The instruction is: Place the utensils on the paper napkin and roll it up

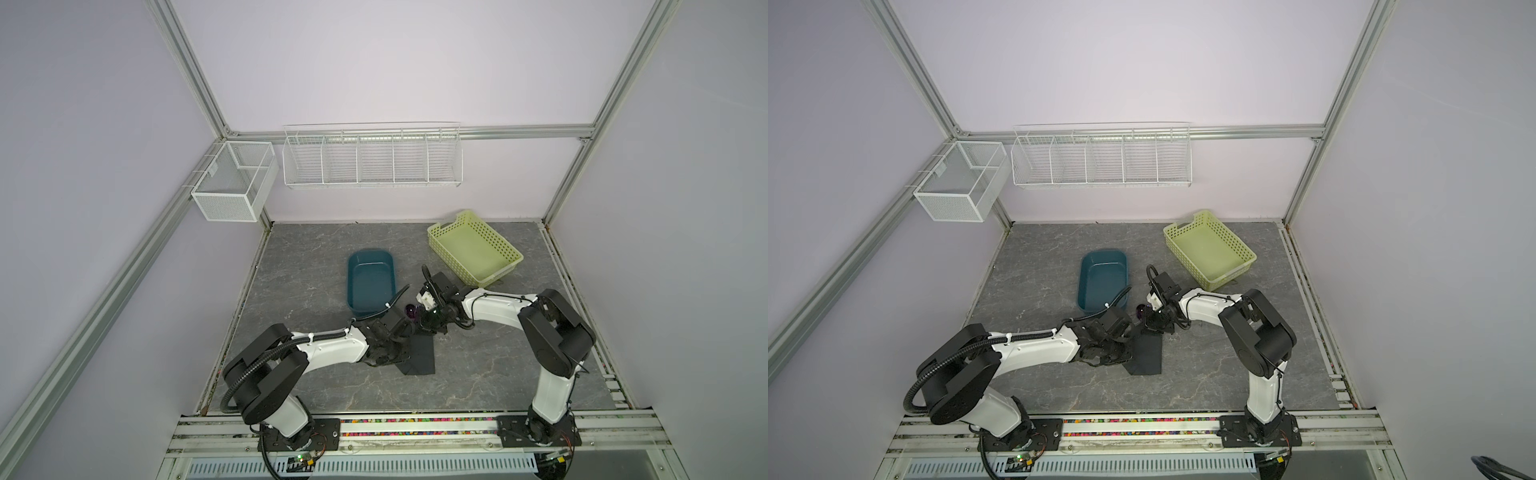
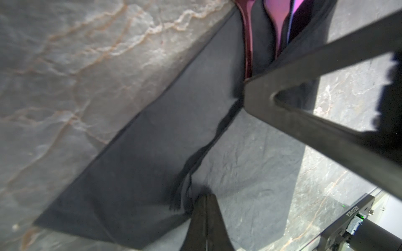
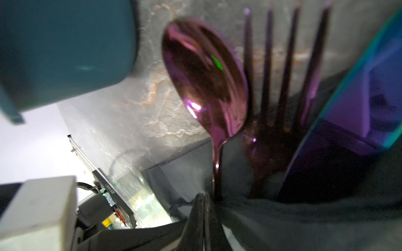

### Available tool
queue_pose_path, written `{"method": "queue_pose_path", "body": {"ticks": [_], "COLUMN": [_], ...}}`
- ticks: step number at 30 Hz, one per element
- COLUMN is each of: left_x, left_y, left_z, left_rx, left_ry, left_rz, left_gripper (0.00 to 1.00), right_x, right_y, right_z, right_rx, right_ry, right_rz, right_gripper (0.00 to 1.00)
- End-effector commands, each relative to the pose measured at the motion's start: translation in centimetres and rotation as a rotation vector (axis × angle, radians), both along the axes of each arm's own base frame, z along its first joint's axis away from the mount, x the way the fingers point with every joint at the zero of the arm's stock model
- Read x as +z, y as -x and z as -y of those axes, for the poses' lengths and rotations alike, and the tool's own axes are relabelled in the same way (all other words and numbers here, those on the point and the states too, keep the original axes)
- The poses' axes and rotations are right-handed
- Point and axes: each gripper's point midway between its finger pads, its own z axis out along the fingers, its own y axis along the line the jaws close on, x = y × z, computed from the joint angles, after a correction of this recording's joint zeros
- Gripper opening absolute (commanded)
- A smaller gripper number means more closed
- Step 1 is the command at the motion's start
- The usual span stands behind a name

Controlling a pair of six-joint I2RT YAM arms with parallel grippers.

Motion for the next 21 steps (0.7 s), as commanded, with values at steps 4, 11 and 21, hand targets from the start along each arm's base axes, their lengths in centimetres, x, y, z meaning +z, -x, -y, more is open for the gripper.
{"method": "queue_pose_path", "body": {"ticks": [4, 11, 21], "left_x": [-2.5, -2.5, -2.4], "left_y": [1.2, 1.2, 1.3], "left_z": [-2.2, -2.1, -2.1], "left_rx": [0.015, 0.016, 0.018], "left_ry": [-0.087, -0.086, -0.084], "left_rz": [-0.051, -0.052, -0.055], "left_gripper": [0.0, 0.0, 0.0], "right_x": [-1.2, -0.1, 3.3], "right_y": [-0.2, -0.8, -0.1], "right_z": [1.5, 1.8, 1.2], "right_rx": [0.009, -0.004, 0.009], "right_ry": [0.106, 0.12, 0.061], "right_rz": [0.016, 0.051, 0.096], "right_gripper": [0.07, 0.08, 0.11]}}
